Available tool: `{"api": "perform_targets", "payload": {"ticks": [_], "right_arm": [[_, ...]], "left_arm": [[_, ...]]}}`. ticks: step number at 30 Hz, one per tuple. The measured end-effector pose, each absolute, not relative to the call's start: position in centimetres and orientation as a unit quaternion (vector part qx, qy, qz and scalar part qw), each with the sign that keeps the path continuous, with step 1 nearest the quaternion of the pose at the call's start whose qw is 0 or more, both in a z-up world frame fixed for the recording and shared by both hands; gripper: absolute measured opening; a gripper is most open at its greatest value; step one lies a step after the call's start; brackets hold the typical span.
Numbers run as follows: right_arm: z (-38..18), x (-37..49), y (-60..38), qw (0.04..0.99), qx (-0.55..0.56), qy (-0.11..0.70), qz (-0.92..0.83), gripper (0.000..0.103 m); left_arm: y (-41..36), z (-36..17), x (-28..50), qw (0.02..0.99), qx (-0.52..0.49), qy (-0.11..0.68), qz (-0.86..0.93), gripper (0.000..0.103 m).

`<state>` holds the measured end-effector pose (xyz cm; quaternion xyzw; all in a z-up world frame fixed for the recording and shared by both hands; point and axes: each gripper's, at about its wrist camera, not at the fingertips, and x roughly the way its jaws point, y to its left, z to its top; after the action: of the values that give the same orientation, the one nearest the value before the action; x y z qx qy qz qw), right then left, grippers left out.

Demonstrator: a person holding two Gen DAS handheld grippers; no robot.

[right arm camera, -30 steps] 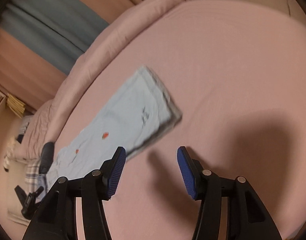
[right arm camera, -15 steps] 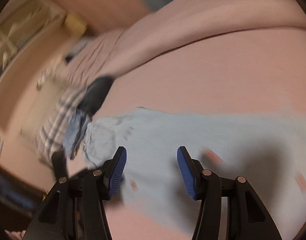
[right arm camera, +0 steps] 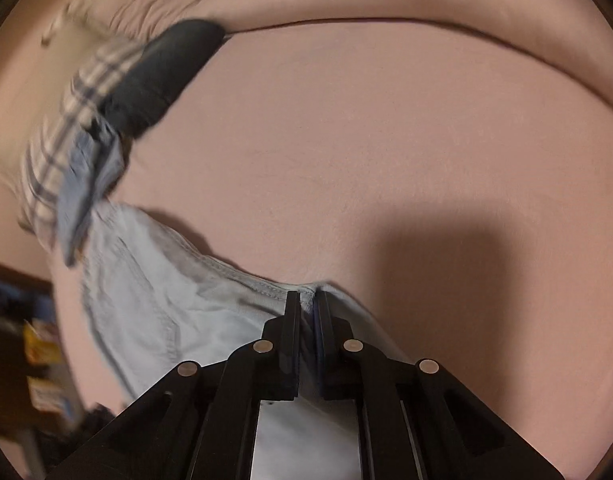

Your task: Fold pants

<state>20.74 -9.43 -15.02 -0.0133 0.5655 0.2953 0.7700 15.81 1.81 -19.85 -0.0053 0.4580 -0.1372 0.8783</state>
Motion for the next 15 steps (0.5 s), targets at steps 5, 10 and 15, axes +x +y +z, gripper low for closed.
{"api": "perform_targets", "payload": {"ticks": [5, 10, 15], "right_arm": [[-15.2, 20.5, -9.3, 0.792, -0.017, 0.554, 0.255, 0.003], [-11.4, 17.0, -13.2, 0.847, 0.034, 0.484, 0.218, 0.010], [-9.3, 8.0, -19.9, 0.870, 0.032, 0.449, 0.201, 0.020]], "left_arm": [[1.2, -19.7, 13.9, 0.881, -0.001, 0.454, -0.132, 0.087], [0.5, -19.6, 13.8, 0.882, 0.012, 0.454, -0.122, 0.088], [0.0, -19.4, 13.4, 0.882, 0.019, 0.457, -0.116, 0.089]]}}
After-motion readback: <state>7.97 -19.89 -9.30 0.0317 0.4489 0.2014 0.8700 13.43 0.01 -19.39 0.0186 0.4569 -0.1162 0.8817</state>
